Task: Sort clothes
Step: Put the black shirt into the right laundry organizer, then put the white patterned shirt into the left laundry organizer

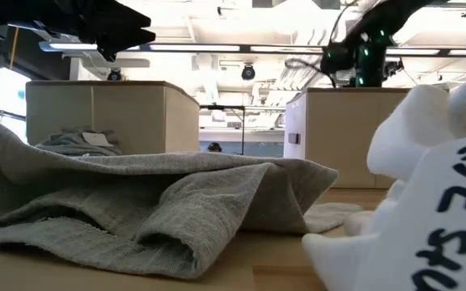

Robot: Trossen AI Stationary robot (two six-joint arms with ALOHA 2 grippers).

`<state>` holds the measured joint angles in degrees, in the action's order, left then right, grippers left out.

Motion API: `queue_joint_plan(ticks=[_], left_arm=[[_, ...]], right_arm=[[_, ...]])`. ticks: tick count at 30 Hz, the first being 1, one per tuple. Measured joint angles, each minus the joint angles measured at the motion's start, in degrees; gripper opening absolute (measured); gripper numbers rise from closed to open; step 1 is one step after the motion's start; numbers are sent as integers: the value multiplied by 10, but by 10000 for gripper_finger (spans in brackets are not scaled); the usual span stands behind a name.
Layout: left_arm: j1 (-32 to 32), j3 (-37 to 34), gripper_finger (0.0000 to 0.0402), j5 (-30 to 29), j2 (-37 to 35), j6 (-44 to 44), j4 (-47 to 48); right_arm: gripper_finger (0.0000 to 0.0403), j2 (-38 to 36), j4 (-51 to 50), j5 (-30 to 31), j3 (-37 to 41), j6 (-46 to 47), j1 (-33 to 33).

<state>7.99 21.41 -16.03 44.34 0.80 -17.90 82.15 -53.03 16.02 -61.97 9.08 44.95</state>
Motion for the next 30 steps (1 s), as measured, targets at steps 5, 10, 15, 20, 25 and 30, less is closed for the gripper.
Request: queue_joint_plan(ticks=[5,10,15,20,25,30], left_arm=[[0,0,181,0,0,0,0],[0,0,181,0,0,0,1],[0,0,181,0,0,-1,1],[0,0,181,0,0,0,1],[0,0,181,0,0,0,0],[0,0,181,0,0,0,-4]], right_arm=[[198,-3,-74,43,-124,14,-32],[199,-26,-118,113,-234,27,-126],[199,-58,-119,142,-278,29,-268],[199,-69,-144,155,-280,65,-422],[199,-48,-215,119,-279,160,-560],[199,-6,-240,10,-279,303,-658]])
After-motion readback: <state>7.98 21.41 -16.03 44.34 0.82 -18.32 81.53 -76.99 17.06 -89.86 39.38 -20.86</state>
